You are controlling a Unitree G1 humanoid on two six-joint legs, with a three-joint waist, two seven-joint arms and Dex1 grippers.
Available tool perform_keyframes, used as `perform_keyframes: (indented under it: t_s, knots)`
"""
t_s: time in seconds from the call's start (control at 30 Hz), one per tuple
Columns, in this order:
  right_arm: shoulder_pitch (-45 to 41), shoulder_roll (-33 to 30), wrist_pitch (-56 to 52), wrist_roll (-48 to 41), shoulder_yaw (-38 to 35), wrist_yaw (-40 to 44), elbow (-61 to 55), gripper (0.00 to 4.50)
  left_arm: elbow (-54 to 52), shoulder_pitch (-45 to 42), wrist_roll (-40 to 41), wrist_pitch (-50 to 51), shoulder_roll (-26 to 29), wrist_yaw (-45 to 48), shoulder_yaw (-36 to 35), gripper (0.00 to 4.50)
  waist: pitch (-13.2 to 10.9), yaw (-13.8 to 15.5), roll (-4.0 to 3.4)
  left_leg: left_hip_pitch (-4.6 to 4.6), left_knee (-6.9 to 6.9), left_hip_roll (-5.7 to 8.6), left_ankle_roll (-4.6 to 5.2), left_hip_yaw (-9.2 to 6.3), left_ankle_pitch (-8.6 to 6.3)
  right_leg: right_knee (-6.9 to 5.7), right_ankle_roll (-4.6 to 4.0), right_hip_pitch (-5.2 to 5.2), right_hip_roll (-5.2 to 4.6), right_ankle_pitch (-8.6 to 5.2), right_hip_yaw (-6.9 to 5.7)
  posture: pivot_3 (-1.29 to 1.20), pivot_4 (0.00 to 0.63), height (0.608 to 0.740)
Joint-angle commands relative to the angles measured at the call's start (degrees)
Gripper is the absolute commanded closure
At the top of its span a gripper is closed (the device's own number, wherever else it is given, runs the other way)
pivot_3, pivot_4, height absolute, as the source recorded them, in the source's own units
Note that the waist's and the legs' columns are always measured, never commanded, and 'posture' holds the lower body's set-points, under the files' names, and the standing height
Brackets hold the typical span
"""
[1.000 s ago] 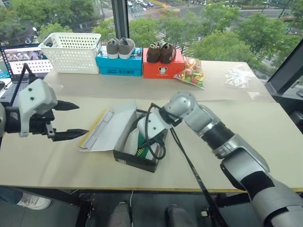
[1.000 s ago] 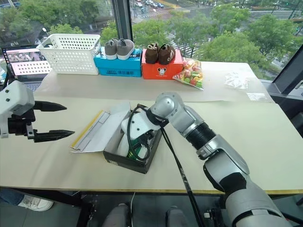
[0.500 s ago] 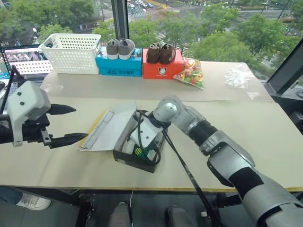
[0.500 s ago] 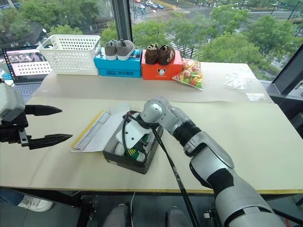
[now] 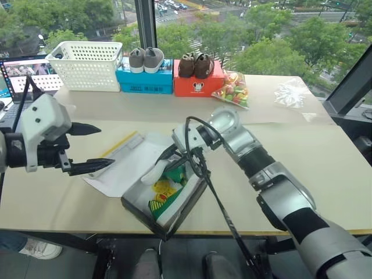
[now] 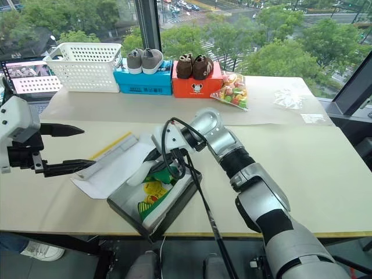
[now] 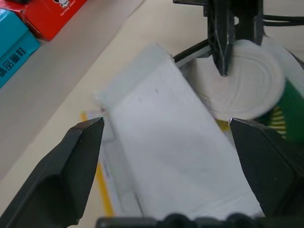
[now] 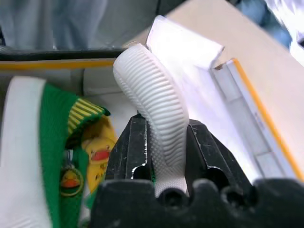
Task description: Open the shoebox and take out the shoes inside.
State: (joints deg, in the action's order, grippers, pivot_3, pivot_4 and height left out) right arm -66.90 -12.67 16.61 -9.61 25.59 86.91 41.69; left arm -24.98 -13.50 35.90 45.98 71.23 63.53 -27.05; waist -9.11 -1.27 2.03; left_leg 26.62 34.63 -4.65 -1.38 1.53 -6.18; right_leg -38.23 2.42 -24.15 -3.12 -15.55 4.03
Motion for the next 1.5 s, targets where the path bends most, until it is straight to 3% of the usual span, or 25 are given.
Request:
perform_keyframes:
  t_s: [0.03, 0.23, 0.37, 0.5, 0.9, 1.17, 1.27, 1.4, 1.5]
  knots:
    - [1.62, 0.83, -6.57, -0.11, -3.27, -2.98, 0.74, 3.99, -0.09, -1.99, -0.20, -2.00, 1.33, -0.08, 0.15, 0.00, 0.00, 0.06, 0.00, -0.02, 0.00, 0.00, 0.00, 0.00, 0.00, -0.01, 0.00, 0.01, 0.01, 0.00, 0.00, 0.00, 0.150, 0.740]
    - [-0.15, 0.49, -23.74, -6.22, -10.87, -6.31, -4.82, 4.00, 0.16, -2.73, -0.33, -2.53, 1.42, -0.10, 1.52, 0.00, 0.00, 0.24, 0.00, -0.02, 0.06, 0.00, -0.11, 0.00, -0.06, -0.06, -0.01, 0.02, 0.00, 0.01, 0.00, 0.00, 0.150, 0.740]
    - [-0.20, -3.94, -30.61, -7.04, -11.97, -4.43, -14.10, 4.01, 0.98, -3.72, -0.57, -3.31, 1.51, 0.00, 2.97, 0.00, -0.05, 0.41, -0.04, 0.21, 0.04, 0.00, -0.02, 0.00, -0.01, -0.06, -0.01, -0.18, 0.00, 0.00, 0.00, 0.00, 0.150, 0.740]
    - [-5.15, -6.94, -41.70, -11.73, -18.24, -9.11, -19.35, 4.02, 2.63, -6.01, -1.17, -4.93, 1.21, 0.27, 6.19, 0.00, -0.20, 0.43, -0.17, 0.29, 0.04, 0.00, -0.04, 0.00, -0.02, -0.06, 0.00, -0.24, 0.02, 0.00, 0.00, 0.00, 0.150, 0.740]
    - [-12.28, -12.37, -49.37, -17.42, -32.70, -24.02, -19.37, 4.02, 5.46, -11.74, -2.11, -7.05, 0.10, 1.05, 12.56, 0.00, -0.25, 0.52, -0.22, 0.28, 0.04, 0.02, -0.04, 0.00, -0.02, 0.01, 0.00, -0.21, 0.01, 0.00, 0.00, 0.00, 0.150, 0.740]
    - [-9.41, -14.92, -54.56, -20.60, -34.85, -27.13, -23.79, 4.02, 7.39, -15.35, -3.41, -8.24, -0.68, 2.12, 16.23, 0.00, -0.29, 0.24, -0.27, 0.29, 0.03, 0.01, -0.02, 0.00, -0.02, 0.00, 0.00, -0.23, 0.03, 0.01, 0.04, 0.00, 0.150, 0.740]
    - [-9.16, -23.41, -65.09, -21.35, -33.49, -23.45, -21.55, 4.02, 8.07, -16.41, -3.87, -8.72, -1.07, 2.48, 17.16, 0.00, -0.41, 0.85, -0.28, 0.33, 0.05, 0.02, -0.02, 0.00, -0.02, 0.01, 0.01, -0.23, 0.02, 0.00, 0.04, 0.00, 0.150, 0.740]
    - [-9.98, -26.93, -77.07, -22.48, -34.29, -26.72, -14.56, 4.02, 8.10, -17.10, -4.17, -8.98, -2.31, 2.49, 18.25, 0.00, -0.41, 1.21, -0.28, 0.43, 0.12, 0.04, -0.02, 0.03, -0.02, 0.13, 0.08, -0.20, -0.04, -0.04, 0.00, 0.00, 0.150, 0.740]
    - [2.75, -33.94, -70.52, -19.78, -25.36, -14.02, -24.42, 4.02, 8.12, -17.66, -4.56, -9.17, -3.44, 2.29, 19.05, 0.00, -0.41, 1.12, -0.27, 0.38, 0.12, 0.04, -0.01, 0.03, -0.02, 0.15, 0.07, -0.13, -0.03, -0.03, 0.00, 0.00, 0.150, 0.740]
